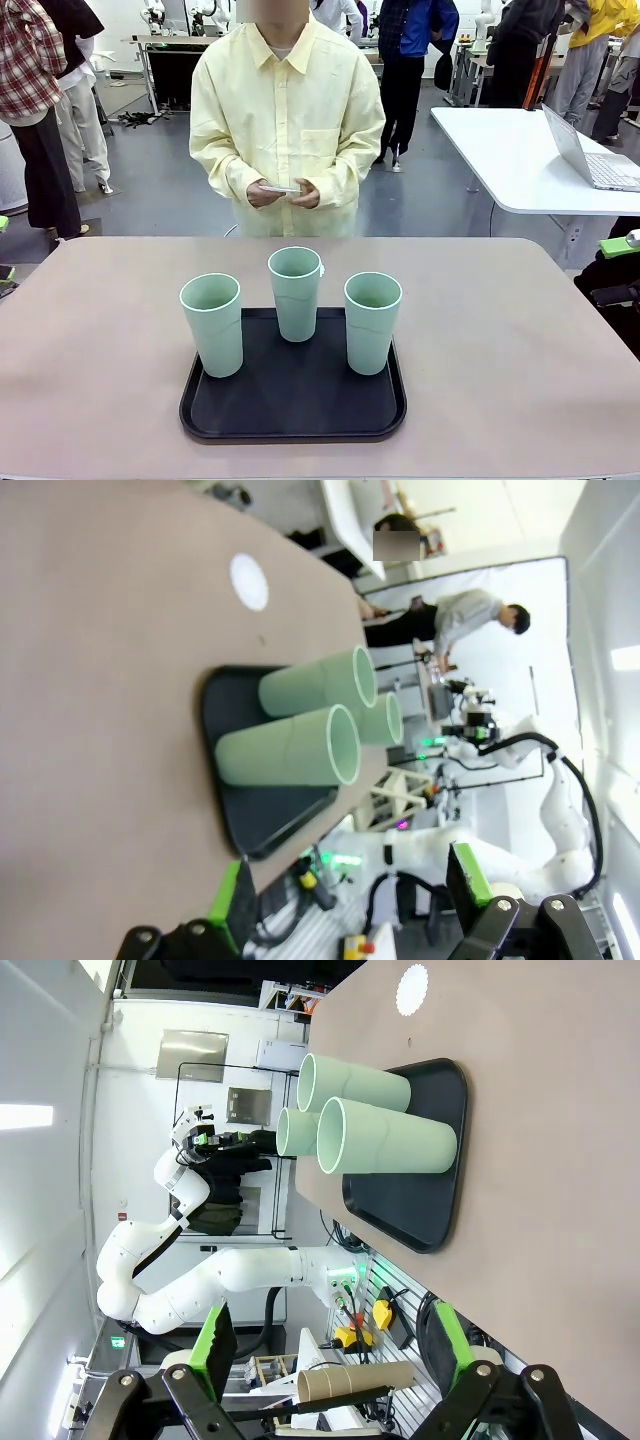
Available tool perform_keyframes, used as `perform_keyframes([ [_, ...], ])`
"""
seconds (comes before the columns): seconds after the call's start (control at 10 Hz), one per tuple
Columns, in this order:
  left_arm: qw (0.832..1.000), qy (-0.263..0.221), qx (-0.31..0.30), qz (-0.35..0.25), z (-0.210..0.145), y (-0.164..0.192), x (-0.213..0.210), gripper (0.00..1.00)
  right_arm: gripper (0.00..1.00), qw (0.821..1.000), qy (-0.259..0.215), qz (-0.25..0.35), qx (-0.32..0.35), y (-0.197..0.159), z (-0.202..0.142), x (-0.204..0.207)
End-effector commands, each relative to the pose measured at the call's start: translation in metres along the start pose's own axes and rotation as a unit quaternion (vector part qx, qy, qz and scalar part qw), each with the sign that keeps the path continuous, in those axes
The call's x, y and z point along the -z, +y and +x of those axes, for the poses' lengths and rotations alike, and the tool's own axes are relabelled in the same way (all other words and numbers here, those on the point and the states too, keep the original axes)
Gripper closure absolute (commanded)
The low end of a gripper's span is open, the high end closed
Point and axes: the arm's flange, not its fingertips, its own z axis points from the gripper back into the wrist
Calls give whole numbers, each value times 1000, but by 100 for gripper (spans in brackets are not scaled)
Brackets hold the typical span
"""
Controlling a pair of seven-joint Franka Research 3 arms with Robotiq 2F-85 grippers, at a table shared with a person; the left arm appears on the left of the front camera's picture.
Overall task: Place coasters on the table and set cups on them.
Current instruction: Pick up one Reusable plastic cup and place it on a coaster set by the human.
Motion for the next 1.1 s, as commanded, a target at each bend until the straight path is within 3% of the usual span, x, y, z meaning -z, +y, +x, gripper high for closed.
perform_keyframes([
  [0.0,1000,-2,3,-7,1,0,-2,0,0,1000,0,6,3,0,0,0],
  [1.0,1000,-2,3,-7,1,0,-2,0,0,1000,0,6,3,0,0,0],
])
